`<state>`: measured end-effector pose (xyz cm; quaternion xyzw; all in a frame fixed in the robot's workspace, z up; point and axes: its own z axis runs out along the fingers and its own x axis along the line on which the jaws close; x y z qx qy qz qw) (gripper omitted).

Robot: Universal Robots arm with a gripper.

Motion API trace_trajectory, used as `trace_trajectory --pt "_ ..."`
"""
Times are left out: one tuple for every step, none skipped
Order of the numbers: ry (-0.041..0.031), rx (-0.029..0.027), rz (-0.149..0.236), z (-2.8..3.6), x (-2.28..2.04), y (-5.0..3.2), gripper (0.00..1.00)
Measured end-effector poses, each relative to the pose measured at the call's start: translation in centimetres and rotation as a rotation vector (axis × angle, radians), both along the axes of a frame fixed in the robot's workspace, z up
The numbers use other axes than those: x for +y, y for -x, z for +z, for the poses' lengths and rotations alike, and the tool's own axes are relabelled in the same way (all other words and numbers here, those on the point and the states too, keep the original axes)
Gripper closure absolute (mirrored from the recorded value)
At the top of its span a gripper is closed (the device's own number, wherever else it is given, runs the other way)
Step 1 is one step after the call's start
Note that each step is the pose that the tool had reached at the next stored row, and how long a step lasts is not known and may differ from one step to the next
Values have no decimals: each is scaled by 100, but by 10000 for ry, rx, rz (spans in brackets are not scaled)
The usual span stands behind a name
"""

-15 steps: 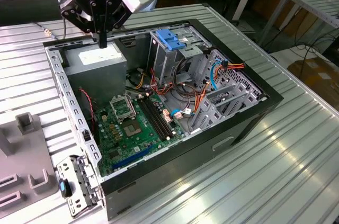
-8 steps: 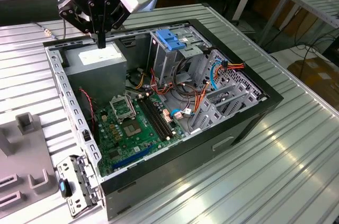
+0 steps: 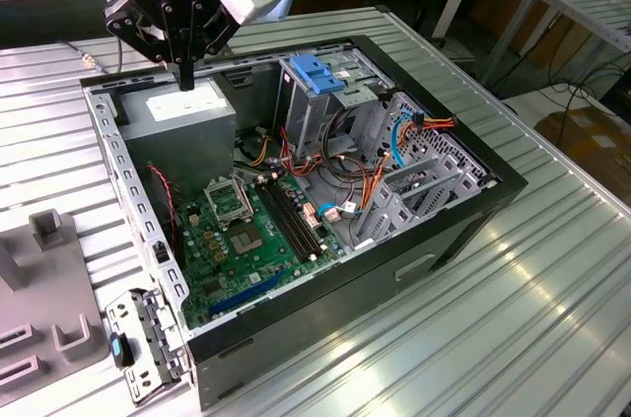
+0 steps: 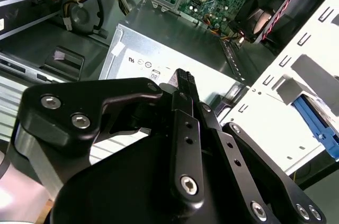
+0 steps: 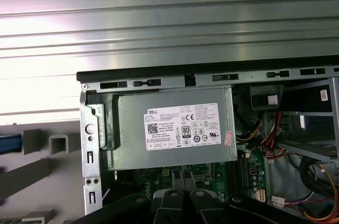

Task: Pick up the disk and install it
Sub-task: 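Reach for the disk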

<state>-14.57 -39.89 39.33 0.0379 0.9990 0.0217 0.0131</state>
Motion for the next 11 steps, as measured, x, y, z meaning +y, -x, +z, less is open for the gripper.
trace_trajectory --pt "0 0 0 0 0 3 89" --pt "0 0 0 0 0 6 89" --pt "1 1 0 0 0 10 89" --pt "0 0 0 0 0 12 89" --pt "0 0 0 0 0 15 89" --pt "0 0 0 0 0 17 89" --pt "1 0 -1 0 0 20 89" --pt "0 0 -1 0 0 24 89" --pt "0 0 0 0 0 30 89" --pt "1 1 0 0 0 35 89" --pt "0 0 0 0 0 40 89"
